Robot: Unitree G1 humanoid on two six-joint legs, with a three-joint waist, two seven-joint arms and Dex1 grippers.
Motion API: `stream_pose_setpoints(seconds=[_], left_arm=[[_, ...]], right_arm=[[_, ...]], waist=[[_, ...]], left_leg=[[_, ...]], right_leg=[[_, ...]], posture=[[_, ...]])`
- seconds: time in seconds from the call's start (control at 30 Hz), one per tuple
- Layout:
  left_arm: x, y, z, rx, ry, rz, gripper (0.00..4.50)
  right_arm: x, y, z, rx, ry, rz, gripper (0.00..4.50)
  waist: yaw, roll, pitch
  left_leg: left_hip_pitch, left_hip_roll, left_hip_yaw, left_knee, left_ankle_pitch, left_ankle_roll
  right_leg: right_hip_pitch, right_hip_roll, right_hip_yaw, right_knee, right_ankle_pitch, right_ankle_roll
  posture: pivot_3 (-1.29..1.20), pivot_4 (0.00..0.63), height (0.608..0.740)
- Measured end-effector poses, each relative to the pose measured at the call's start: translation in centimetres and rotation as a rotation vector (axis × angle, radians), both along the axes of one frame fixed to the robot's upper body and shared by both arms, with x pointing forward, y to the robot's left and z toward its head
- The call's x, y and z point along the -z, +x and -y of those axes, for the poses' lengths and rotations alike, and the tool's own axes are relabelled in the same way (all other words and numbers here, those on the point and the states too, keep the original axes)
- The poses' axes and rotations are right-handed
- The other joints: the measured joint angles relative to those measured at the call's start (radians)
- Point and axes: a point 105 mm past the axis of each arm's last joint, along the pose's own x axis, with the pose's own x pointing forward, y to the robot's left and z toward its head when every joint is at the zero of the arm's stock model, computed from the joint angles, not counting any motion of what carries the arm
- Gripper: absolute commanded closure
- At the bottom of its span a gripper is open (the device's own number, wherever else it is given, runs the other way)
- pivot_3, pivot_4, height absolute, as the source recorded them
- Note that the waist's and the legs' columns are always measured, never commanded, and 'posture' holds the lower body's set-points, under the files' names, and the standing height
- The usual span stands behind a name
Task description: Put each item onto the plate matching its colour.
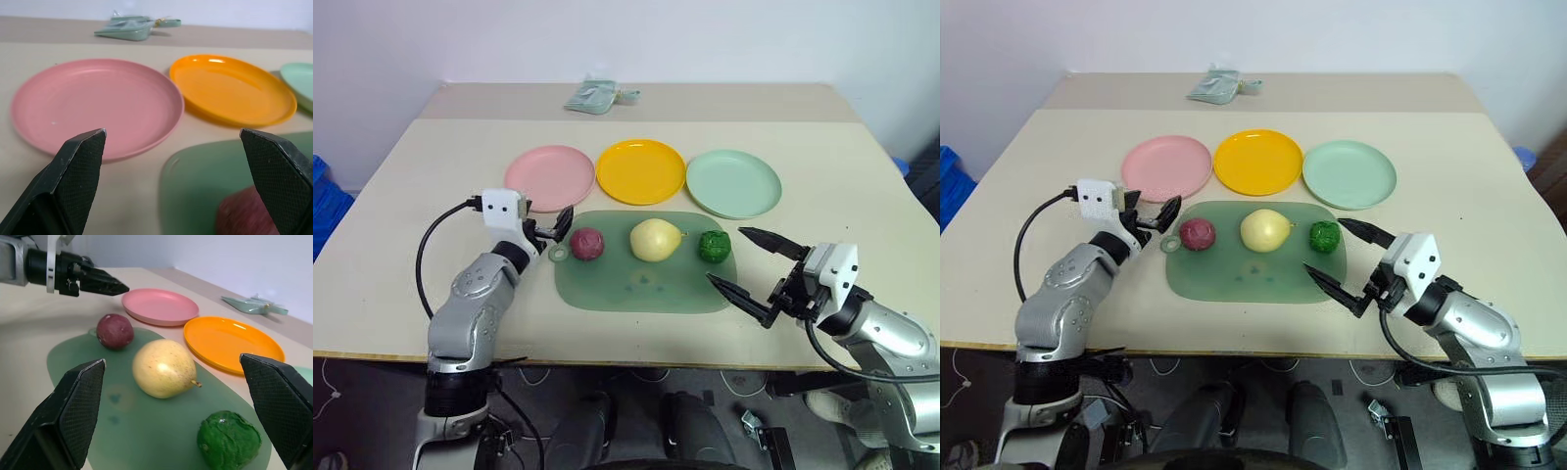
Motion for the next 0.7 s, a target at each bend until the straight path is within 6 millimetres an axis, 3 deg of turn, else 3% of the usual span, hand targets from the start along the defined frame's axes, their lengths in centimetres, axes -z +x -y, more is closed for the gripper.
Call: stream_pose_setpoints(seconds=[0.1,0.23,0.5,0.7], left_arm=[[-0.3,-0.8,1.1,0.049,0.036,0.008,0.02],[-0.3,-1.9,1.1,0.111,0.112,0.018,0.02],[0.0,-2.0,1.6,0.13,0.126,0.008,0.02],[2.3,-2.7,2.3,0.185,0.175,-0.071,0.02]], right_arm=[[0.2,0.4,0.1,0.014,-0.002,-0.004,0.0],[0.6,0.7,0.3,0.024,-0.005,-0.008,0.0],[0.8,0.9,-0.1,0.016,-0.014,0.003,0.0],[0.6,1.1,-0.1,0.03,-0.009,0.011,0.0]], waist=[[0.004,0.0,0.0],[0.014,0.0,0.0],[0.017,0.0,0.0],[0.016,0.0,0.0]], left_leg=[[0.0,0.0,0.0,0.0,0.0,0.0],[0.0,0.0,0.0,0.0,-0.001,-0.002],[0.0,0.0,0.0,0.001,-0.001,-0.002],[0.0,0.0,0.0,0.0,-0.001,-0.002]], right_leg=[[0.0,0.0,0.0,0.0,0.0,0.0],[0.0,0.0,0.0,0.0,0.0,0.0],[0.001,0.0,0.0,0.0,0.0,-0.001],[0.0,0.0,0.0,0.0,0.0,-0.001]], posture=[[0.0,0.15,0.74],[0.0,0.15,0.74],[0.0,0.15,0.74],[0.0,0.15,0.74]])
